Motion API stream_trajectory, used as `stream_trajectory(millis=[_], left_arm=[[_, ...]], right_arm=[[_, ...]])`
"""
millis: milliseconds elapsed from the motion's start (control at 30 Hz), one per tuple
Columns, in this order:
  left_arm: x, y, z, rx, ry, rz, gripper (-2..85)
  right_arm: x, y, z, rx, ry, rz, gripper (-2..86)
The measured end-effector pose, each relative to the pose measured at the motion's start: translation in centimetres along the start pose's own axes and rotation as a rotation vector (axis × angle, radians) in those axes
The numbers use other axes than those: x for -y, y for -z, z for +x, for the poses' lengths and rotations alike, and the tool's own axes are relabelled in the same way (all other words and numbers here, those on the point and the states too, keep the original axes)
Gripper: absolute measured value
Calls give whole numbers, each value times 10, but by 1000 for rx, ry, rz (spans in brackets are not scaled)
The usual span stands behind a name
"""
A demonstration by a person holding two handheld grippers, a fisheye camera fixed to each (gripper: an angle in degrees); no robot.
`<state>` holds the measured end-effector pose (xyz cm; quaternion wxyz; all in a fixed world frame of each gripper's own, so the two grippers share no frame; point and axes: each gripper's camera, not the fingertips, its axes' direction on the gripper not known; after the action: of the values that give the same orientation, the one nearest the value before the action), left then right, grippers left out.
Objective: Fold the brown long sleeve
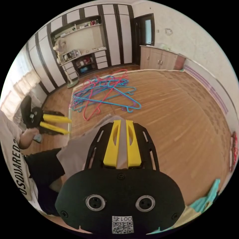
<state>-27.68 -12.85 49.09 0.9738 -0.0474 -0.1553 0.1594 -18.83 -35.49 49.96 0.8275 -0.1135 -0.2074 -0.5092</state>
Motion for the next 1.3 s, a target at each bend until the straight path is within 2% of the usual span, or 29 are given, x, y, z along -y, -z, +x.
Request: stream_trajectory(millis=[67, 133, 333, 433, 600, 700, 900, 1067, 1233, 1300], left_arm=[[31, -9, -3, 25, -57, 33, 61], [61, -27, 0, 43, -115, 27, 64], [144, -113, 5, 116, -195, -145, 75], [156, -153, -5, 92, -153, -254, 68], [154, -166, -23, -55, -128, -213, 38], [145, -166, -39, -98, -49, -165, 15], [127, -152, -30, 12, -47, -87, 27], [105, -107, -26, 161, -81, -5, 23], [74, -93, -11, -86, -135, -40, 47], [62, -102, 11, -118, -190, -81, 65]], right_arm=[[-38, 19, -17, -46, 13, -39, 27], [-67, 22, -28, -11, -12, -86, 43], [-148, -7, -69, 77, -101, -234, 102], [-169, -15, -77, 86, -168, -203, 85], [-193, -16, -81, 165, -163, -121, 24], [-210, -20, -91, 110, -154, -78, 12], [-224, -23, -107, 15, -135, -61, 13], [-234, -18, -102, 77, -119, -27, 50], [-237, -31, -88, 105, -164, -39, 102], [-237, -40, -85, 124, -176, -46, 110]])
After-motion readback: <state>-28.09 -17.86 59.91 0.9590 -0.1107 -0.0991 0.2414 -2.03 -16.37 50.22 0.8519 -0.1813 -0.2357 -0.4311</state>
